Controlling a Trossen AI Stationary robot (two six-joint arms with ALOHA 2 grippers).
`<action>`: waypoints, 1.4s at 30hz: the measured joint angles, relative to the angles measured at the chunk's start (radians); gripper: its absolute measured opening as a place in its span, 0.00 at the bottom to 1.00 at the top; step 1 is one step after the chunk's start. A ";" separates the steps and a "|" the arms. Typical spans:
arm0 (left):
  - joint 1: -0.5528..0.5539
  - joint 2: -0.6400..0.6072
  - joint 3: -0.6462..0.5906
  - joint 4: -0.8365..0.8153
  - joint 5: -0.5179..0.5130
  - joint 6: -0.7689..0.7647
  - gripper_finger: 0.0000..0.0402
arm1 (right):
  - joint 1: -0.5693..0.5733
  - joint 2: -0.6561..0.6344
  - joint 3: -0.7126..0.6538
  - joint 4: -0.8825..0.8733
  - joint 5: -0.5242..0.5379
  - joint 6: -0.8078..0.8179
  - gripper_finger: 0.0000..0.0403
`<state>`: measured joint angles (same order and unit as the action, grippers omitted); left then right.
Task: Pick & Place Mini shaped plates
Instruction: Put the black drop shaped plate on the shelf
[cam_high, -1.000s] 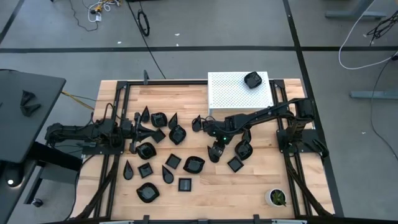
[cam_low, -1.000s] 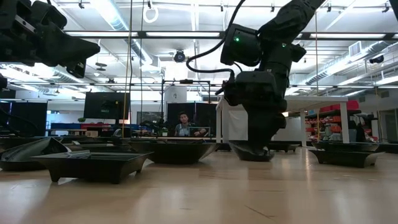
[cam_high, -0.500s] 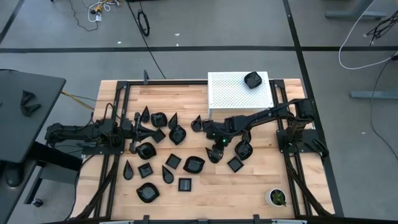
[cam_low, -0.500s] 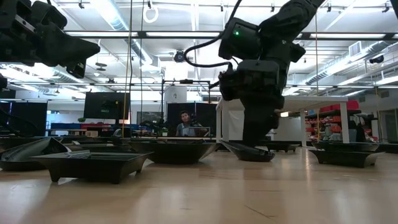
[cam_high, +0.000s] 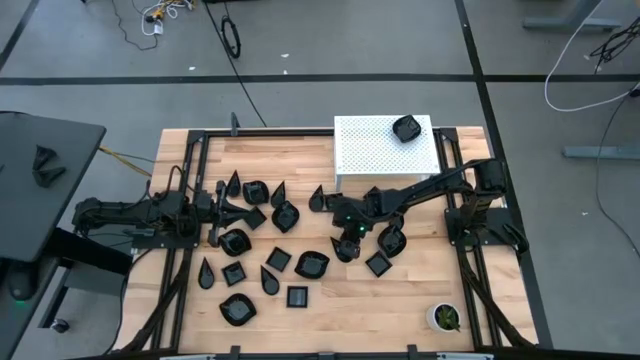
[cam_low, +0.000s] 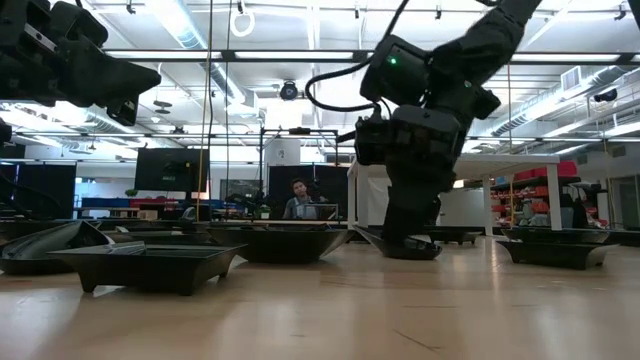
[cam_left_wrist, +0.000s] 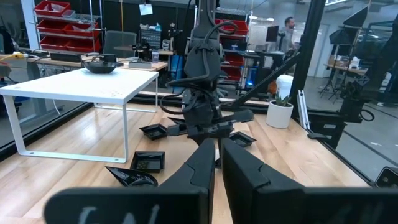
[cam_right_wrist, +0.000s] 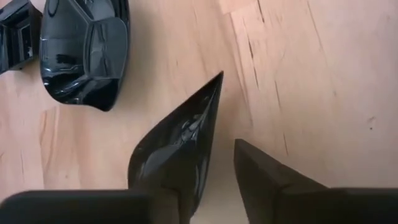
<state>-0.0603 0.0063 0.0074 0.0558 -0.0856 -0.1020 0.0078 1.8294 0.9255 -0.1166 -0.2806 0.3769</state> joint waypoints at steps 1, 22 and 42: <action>0.000 0.000 0.000 0.000 0.000 0.000 0.08 | 0.000 0.000 -0.009 0.022 0.000 0.001 0.25; 0.000 0.000 0.000 -0.001 0.000 0.000 0.08 | -0.005 -0.256 -0.004 0.048 0.056 0.039 0.01; 0.000 0.000 0.000 0.000 0.000 0.001 0.08 | -0.483 -0.565 0.189 -0.151 0.060 -0.127 0.01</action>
<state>-0.0604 0.0063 0.0077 0.0553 -0.0856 -0.1013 -0.4755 1.2648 1.1149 -0.2676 -0.2211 0.2501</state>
